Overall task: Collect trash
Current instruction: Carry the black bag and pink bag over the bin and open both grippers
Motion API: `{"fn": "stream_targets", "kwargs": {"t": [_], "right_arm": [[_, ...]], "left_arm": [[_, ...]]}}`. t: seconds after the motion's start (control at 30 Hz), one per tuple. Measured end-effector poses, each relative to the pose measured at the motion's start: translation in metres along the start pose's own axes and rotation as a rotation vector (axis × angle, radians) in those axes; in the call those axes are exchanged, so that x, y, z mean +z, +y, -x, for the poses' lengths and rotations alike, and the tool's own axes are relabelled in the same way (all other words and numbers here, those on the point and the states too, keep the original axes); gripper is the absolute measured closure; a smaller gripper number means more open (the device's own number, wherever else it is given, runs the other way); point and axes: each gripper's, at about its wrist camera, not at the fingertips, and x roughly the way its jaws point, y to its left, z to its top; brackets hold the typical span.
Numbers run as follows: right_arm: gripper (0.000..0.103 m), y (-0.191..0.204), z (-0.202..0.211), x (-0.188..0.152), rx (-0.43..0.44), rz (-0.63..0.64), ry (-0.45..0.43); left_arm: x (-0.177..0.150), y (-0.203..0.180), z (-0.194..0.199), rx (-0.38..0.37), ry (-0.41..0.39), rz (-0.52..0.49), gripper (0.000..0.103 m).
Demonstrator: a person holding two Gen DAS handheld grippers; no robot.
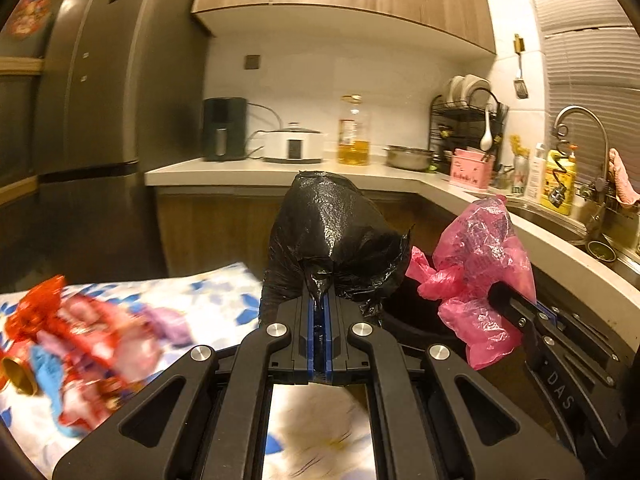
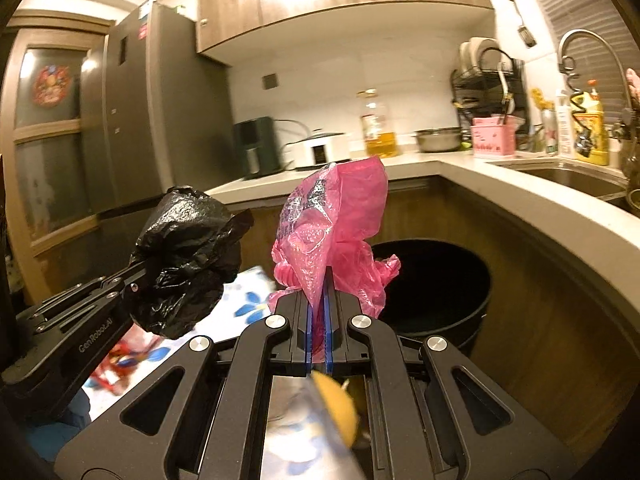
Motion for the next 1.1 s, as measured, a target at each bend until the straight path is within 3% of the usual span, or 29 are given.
{"fn": "stream_targets", "kwargs": {"t": [0.47,1.1], "right_arm": [[0.099,-0.058,-0.040,0.020,-0.107,-0.023,-0.015],[0.098,-0.089,-0.076,0.017,-0.146,-0.031,0.018]], "left_arm": [[0.017,-0.054,-0.071,-0.137,0.002,-0.005,0.100],[0.008,-0.072,-0.122,-0.188,0.039,0.013,0.099]]}}
